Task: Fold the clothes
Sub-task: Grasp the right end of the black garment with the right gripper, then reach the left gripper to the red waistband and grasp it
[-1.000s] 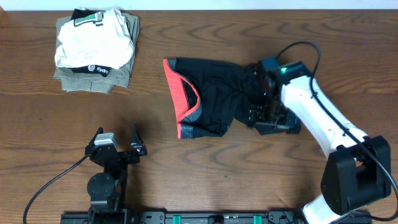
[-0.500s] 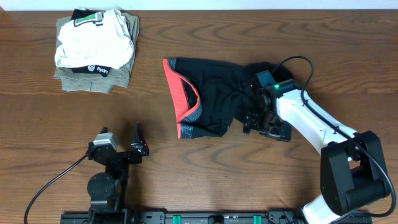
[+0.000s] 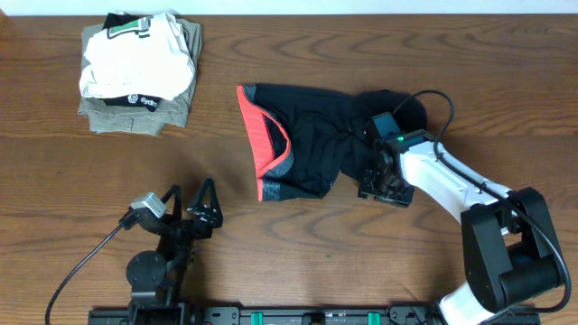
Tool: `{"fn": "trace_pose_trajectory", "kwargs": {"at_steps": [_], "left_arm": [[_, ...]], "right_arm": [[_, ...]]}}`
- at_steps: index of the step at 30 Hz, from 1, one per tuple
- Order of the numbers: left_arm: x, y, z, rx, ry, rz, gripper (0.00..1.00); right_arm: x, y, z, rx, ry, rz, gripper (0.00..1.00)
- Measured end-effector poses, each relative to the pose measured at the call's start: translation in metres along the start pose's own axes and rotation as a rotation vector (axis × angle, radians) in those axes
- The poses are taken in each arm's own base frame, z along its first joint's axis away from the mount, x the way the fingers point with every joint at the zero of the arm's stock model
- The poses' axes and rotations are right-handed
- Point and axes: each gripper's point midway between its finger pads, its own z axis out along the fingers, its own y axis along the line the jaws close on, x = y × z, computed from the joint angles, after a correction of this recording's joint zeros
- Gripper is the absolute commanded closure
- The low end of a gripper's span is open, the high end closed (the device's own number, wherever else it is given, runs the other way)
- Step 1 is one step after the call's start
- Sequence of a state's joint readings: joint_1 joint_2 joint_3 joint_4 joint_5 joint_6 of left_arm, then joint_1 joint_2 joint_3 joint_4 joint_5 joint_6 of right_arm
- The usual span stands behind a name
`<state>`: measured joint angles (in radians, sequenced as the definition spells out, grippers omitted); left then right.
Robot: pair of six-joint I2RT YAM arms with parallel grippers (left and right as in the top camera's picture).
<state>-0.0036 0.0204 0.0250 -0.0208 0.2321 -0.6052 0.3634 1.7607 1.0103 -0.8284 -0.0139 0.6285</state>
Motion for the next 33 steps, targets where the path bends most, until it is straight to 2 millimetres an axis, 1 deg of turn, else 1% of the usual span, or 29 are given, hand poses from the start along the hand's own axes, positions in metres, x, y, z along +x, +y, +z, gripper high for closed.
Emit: {"fn": "trace_pose_trajectory", "kwargs": {"at_steps": [4,6,10,12,13,14,16,18,20,24,26,28,33], "left_arm": [[0.010,0.003,0.003,-0.006,0.048,-0.014,0.02],[0.017,0.005,0.004,-0.012,0.084,-0.024,0.02],[0.030,0.009,0.007,-0.025,0.150,-0.050,0.02],[0.037,0.011,0.007,-0.031,0.180,-0.067,0.02],[0.040,0.010,0.008,-0.025,0.197,-0.075,0.02],[0.044,0.008,0.008,-0.011,0.220,-0.086,0.02],[0.051,0.000,0.007,0.038,0.264,-0.087,0.02],[0.058,-0.016,0.005,0.138,0.311,-0.054,0.02],[0.062,-0.028,0.003,0.210,0.341,-0.034,0.02],[0.072,-0.038,-0.003,0.265,0.415,-0.034,0.02],[0.071,-0.041,-0.006,0.258,0.448,-0.037,0.02],[0.065,-0.045,-0.008,0.224,0.480,-0.034,0.02],[0.052,-0.035,-0.018,0.013,0.582,0.002,0.02]], "right_arm": [[-0.007,-0.008,0.000,0.045,-0.038,-0.001,0.48],[-0.010,-0.011,-0.001,0.064,-0.054,-0.003,0.55],[-0.017,-0.012,-0.001,0.077,-0.089,-0.002,0.57],[-0.020,-0.011,-0.001,0.075,-0.104,-0.003,0.65],[-0.022,-0.011,-0.002,0.073,-0.109,-0.004,0.66],[-0.022,-0.010,-0.002,0.073,-0.113,-0.001,0.66],[-0.023,-0.011,-0.002,0.074,-0.115,-0.001,0.62],[-0.022,-0.011,-0.002,0.075,-0.114,-0.002,0.59],[-0.023,-0.011,-0.002,0.075,-0.114,-0.001,0.57],[-0.023,-0.011,-0.002,0.075,-0.114,-0.002,0.55],[-0.022,-0.011,-0.002,0.076,-0.114,-0.001,0.53],[-0.022,-0.011,-0.002,0.076,-0.114,-0.002,0.53],[-0.023,-0.011,-0.002,0.078,-0.116,-0.002,0.52]]}}
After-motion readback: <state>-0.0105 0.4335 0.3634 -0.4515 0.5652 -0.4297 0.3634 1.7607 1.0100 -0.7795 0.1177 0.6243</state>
